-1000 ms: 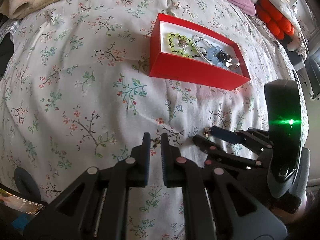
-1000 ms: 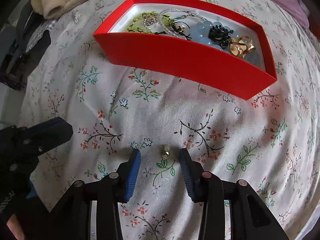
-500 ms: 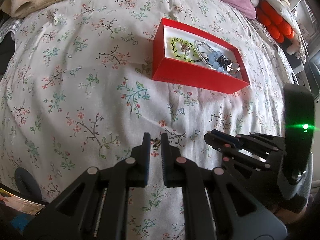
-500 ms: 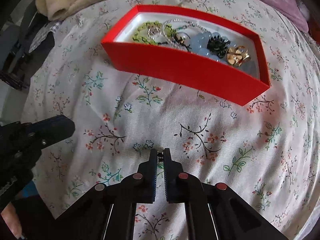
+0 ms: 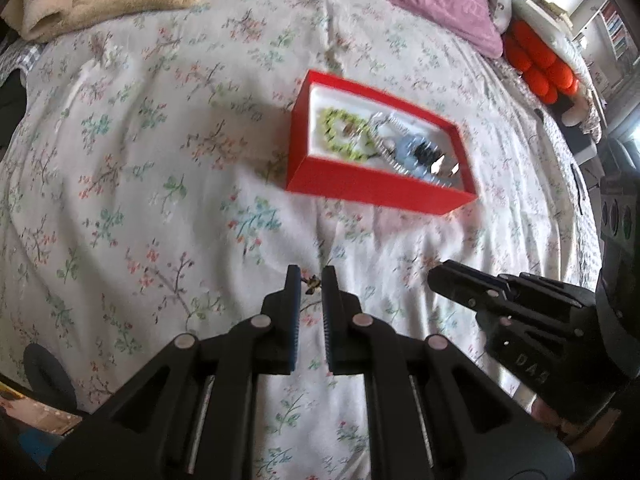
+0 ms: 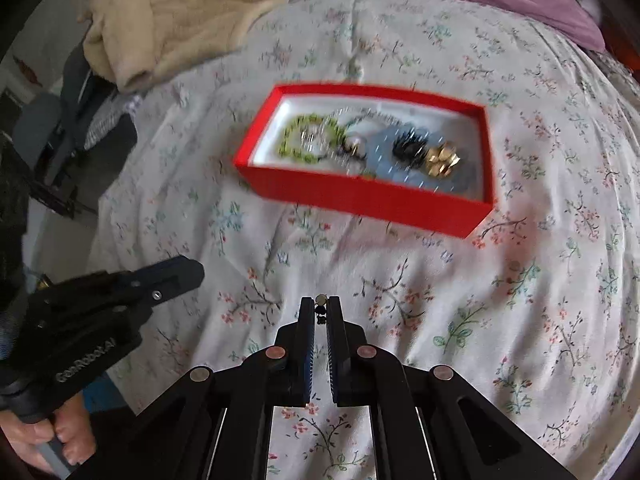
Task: Organize jewelry
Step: 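Carry both gold studs over the red box with both tools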
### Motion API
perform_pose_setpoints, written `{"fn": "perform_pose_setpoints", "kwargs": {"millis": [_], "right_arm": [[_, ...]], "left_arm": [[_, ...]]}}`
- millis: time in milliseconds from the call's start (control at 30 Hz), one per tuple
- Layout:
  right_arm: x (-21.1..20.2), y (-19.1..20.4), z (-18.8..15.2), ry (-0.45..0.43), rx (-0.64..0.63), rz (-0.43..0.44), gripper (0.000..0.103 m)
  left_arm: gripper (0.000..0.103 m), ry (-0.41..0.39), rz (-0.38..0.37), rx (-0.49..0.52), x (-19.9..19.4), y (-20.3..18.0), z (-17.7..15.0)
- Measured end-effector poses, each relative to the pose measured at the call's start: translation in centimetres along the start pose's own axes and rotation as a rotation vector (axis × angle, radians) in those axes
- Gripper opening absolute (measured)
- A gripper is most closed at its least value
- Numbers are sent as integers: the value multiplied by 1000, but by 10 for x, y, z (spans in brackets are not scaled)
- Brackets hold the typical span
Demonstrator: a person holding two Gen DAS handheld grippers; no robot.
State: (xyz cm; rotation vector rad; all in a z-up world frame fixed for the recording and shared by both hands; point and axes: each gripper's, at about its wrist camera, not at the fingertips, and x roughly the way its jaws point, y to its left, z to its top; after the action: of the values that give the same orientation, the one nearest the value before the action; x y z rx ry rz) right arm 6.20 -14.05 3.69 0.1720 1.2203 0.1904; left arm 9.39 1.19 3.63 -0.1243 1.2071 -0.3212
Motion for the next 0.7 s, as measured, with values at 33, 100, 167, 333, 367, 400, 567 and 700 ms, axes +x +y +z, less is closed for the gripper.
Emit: {"fn": "perform_pose_setpoints", "kwargs": {"millis": [33,100,167,333,367,400,567,700], "right_arm": [[-3,-3,1,-10,10,5,6],[-12,-13,7,-33,34,11,6],[-16,-18,12,-49,58,14,6],[-19,-36,31,-86,132,34,6],[-18,-39,36,-92,146,37,6],[-17,-44,40,-99,164,41,6],[-14,-62,57,-150,226,44,6],[-7,-72,68,-177,273,51,6]], "left_arm": [[11,-14,-8,6,-1,-3,3],[11,-42,-24,12,-3,-8,11],[11,-69,-38,12,-2,-13,20],[11,-120,-76,15,5,-24,42],[11,-126,-80,13,7,-25,45],[11,-134,-86,8,11,-26,50],[11,-159,-94,-36,29,-26,69],[11,-190,-98,-67,37,-26,80]]}}
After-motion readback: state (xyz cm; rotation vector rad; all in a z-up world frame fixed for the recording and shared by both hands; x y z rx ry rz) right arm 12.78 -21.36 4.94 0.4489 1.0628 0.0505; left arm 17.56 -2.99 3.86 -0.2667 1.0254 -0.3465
